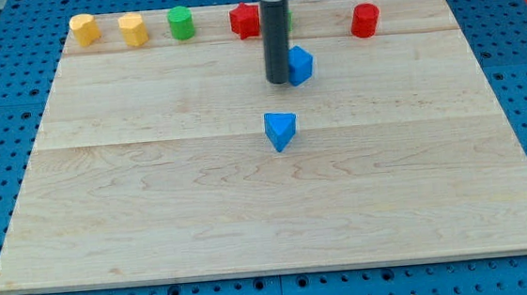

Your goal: Place the blue triangle below to the blue cube

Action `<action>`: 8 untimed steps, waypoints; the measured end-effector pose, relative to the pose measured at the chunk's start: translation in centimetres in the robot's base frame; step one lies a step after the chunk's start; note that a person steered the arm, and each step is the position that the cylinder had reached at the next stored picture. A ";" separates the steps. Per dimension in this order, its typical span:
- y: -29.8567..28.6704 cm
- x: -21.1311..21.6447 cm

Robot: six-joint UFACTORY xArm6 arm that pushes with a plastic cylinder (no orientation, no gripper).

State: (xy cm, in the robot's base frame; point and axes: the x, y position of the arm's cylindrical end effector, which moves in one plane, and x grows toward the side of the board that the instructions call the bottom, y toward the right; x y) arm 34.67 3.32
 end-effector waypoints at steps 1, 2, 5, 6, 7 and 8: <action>-0.1 -0.8; -5.4 -0.6; -4.3 16.2; -1.3 15.1; 0.1 12.1; -3.2 11.0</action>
State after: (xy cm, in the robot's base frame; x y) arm 45.67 0.13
